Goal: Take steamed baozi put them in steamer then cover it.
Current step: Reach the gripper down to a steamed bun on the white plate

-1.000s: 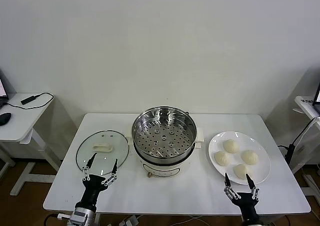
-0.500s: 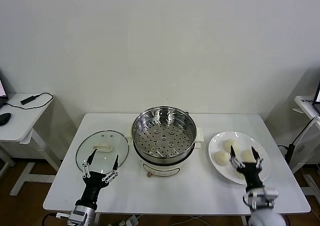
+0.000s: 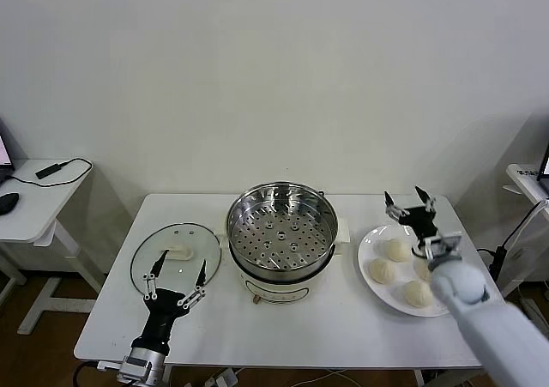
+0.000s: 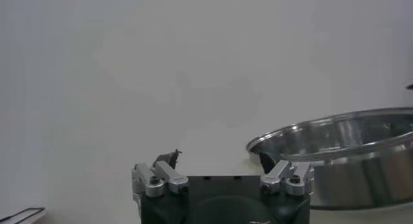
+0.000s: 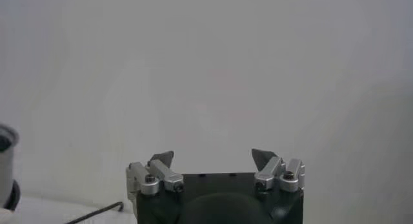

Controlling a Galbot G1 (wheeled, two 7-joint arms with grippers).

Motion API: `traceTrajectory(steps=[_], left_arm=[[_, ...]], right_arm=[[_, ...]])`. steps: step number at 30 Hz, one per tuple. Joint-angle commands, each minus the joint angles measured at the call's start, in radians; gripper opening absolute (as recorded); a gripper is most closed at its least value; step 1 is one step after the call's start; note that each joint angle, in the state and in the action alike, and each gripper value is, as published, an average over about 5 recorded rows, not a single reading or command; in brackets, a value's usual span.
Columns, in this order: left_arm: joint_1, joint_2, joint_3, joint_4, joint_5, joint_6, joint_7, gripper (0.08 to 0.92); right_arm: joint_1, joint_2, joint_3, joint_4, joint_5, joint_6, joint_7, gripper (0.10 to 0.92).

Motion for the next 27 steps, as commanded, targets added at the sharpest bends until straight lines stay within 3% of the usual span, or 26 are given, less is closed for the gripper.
traceTrajectory(steps=[1,7,12,20,27], left_arm=[[-0.001,0.000,0.002,-0.004,-0.001,-0.001,-0.001,0.823],[-0.003,-0.001,0.002,-0.008,-0.001,0.000,-0.004,0.823],[-0.003,-0.002,0.001,-0.016,-0.001,0.003,-0.007,0.823],[-0.002,-0.005,-0.006,-0.023,-0.001,0.005,-0.010,0.823],[0.002,-0.006,-0.013,-0.024,-0.001,0.000,-0.012,0.823]], right_arm=[[0.347,-0.134,-0.307,-0.226,0.023,-0.042,-0.447,0.823],[0.571,-0.126,-0.529,-0.337,-0.168,-0.025,-0.858,0.823],[0.677,-0.092,-0.614,-0.371,-0.393,-0.025,-1.056,0.823],[0.757,-0.005,-0.714,-0.433,-0.634,-0.004,-1.123,0.823],[0.751,0.066,-0.746,-0.477,-0.726,0.012,-1.088,0.823]])
